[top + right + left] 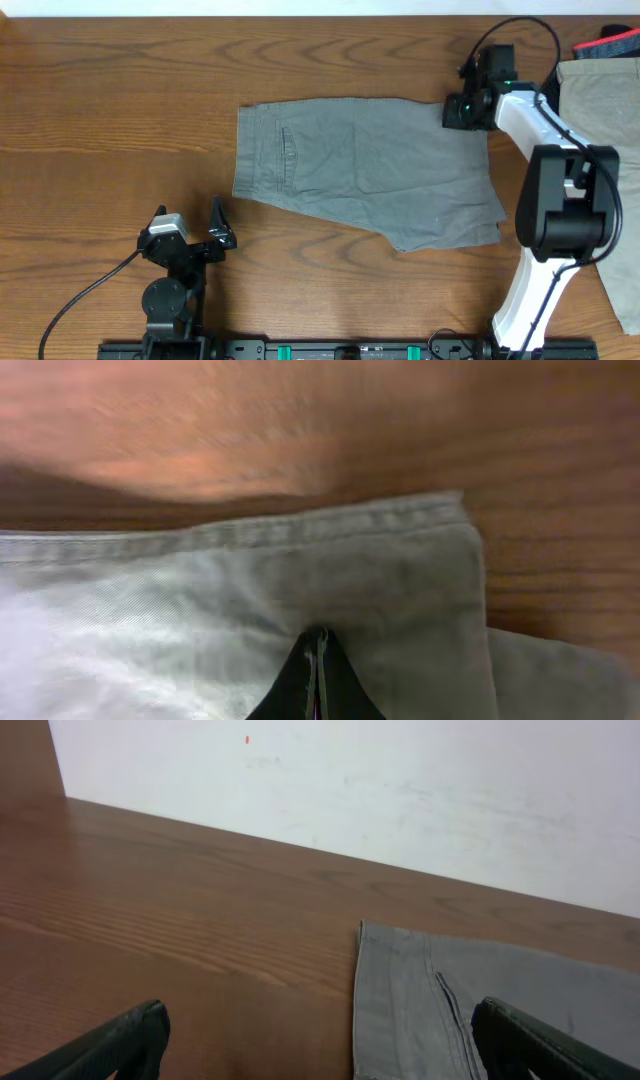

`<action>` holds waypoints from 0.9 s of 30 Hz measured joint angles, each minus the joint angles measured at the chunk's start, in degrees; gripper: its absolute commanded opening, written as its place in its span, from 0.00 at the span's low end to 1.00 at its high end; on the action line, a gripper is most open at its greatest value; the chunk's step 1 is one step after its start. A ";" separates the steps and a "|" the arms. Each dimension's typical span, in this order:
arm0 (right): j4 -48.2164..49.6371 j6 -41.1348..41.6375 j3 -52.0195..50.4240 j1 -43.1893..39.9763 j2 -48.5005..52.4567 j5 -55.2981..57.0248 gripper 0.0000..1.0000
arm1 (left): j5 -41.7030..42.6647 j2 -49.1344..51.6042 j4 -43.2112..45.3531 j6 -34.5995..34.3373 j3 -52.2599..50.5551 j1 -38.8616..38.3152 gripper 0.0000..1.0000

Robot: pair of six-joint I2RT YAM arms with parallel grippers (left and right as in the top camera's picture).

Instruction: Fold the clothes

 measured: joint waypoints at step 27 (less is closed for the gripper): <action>-31.30 -1.01 33.20 -1.88 1.84 9.66 0.96 | 0.00 0.00 0.02 0.00 0.00 0.00 0.98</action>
